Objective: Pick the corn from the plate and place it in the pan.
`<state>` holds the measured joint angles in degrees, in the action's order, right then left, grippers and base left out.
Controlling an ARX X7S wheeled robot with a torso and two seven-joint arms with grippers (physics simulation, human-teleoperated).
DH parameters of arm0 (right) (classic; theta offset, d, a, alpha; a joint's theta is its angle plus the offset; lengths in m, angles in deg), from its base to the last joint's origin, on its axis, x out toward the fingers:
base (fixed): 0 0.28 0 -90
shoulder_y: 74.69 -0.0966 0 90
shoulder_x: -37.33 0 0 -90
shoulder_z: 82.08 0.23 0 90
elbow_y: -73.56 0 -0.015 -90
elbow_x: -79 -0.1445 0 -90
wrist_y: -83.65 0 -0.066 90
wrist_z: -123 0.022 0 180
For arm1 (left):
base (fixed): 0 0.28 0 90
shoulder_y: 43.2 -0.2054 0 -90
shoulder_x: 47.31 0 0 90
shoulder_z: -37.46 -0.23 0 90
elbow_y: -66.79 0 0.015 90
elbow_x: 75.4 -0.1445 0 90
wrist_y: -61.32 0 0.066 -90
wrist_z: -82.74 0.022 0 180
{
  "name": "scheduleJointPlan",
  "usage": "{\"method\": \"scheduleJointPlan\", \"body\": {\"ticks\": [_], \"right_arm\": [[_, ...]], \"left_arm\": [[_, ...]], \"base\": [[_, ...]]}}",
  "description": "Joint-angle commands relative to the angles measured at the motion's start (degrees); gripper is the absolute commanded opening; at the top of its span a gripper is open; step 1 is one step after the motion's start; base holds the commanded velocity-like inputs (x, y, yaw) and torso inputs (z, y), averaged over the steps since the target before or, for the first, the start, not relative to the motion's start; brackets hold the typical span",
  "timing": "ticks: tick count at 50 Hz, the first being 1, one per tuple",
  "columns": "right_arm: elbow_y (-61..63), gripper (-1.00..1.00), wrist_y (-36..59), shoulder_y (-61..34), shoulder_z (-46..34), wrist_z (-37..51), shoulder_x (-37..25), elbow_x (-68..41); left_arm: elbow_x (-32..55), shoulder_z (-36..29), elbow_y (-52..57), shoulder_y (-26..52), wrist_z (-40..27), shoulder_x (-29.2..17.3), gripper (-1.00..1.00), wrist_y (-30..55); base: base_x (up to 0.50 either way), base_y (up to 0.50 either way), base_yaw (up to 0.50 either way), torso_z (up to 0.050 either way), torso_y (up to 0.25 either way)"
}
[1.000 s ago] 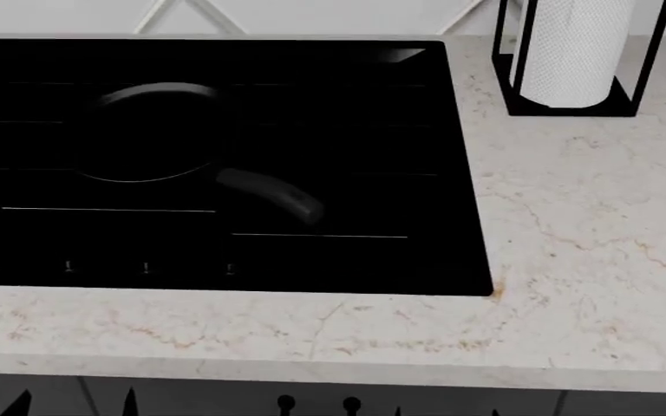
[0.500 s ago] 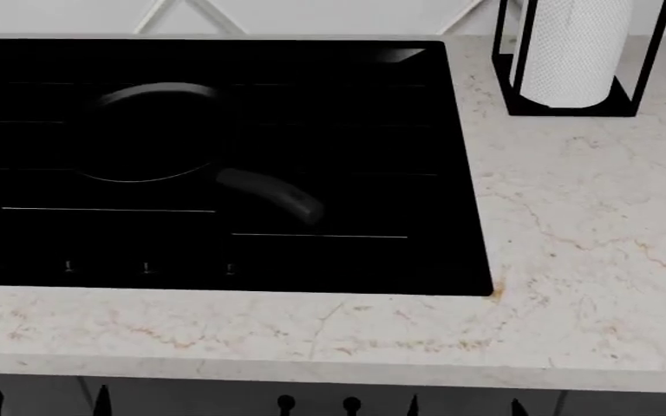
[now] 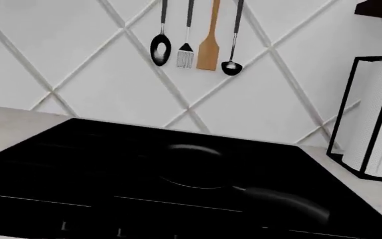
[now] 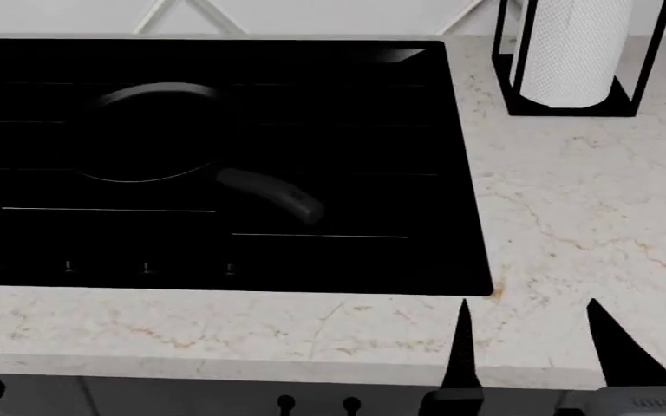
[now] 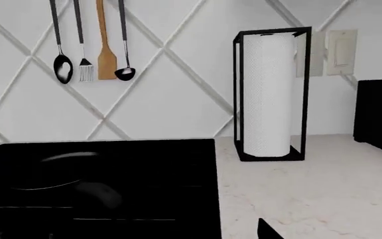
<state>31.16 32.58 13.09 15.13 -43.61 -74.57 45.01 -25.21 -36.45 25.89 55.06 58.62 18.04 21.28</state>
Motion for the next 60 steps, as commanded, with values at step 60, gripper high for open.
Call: {"method": "scheduleJointPlan", "body": {"ticks": [60], "right_arm": [[5.46, 1.00, 4.09, 0.17, 1.56, 4.10, -4.65, -3.72]], "left_arm": [[3.17, -1.20, 5.16, -0.06, -3.98, -3.89, 1.00, 2.27]], "base": [[0.00, 0.50, 0.00, 0.000, 0.000]]}}
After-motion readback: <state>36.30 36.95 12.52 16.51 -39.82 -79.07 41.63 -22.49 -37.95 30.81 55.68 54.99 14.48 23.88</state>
